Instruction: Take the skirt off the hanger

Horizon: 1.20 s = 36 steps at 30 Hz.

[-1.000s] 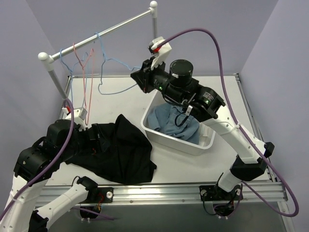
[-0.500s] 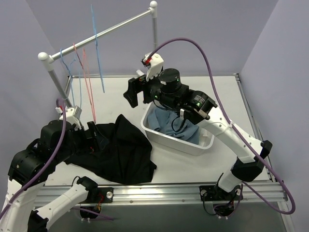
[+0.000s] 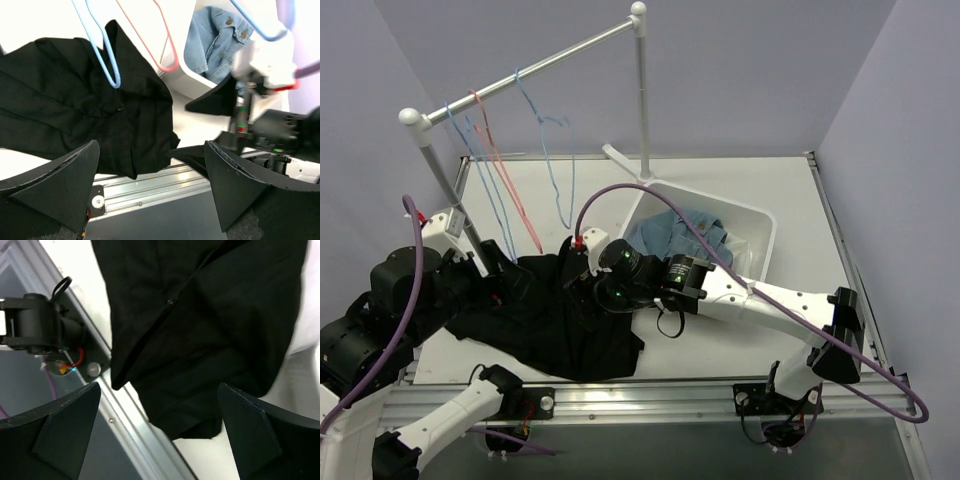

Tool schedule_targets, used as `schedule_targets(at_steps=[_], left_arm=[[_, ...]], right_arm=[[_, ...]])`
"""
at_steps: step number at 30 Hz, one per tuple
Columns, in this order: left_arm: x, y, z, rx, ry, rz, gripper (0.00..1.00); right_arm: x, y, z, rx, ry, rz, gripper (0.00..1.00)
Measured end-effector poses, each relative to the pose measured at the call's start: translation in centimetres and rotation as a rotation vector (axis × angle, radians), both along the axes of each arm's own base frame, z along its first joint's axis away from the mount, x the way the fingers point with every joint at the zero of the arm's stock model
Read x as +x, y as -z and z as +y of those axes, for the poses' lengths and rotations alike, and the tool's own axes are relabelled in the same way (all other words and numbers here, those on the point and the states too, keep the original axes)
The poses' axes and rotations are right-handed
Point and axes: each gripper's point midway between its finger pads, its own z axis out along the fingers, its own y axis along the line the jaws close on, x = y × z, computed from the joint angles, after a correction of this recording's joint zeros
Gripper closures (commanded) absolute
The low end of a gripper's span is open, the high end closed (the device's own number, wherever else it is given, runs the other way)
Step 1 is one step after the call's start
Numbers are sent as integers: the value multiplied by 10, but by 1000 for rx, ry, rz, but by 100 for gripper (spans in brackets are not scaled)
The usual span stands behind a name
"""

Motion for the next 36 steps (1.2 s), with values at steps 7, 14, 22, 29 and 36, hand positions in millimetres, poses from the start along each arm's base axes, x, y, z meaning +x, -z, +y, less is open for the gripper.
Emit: schedule_targets(at_steps=[7, 14, 22, 29, 36], left_arm=[[0, -11, 1, -17, -1, -29, 6], [-2, -16, 2, -25, -1, -41, 6], [-11, -20, 8, -50, -16, -64, 6], [-12, -20, 11, -55, -27, -70, 6], [-7, -16, 6, -49, -22, -58, 6]], right_arm=[[-7, 37, 35, 54, 5, 146, 0], [-2, 121, 66, -23, 58, 273, 3], [13, 149, 67, -107, 154, 199, 100], [-2, 81, 46, -47, 160, 41, 100], [0, -65, -19, 167, 264, -129, 100]])
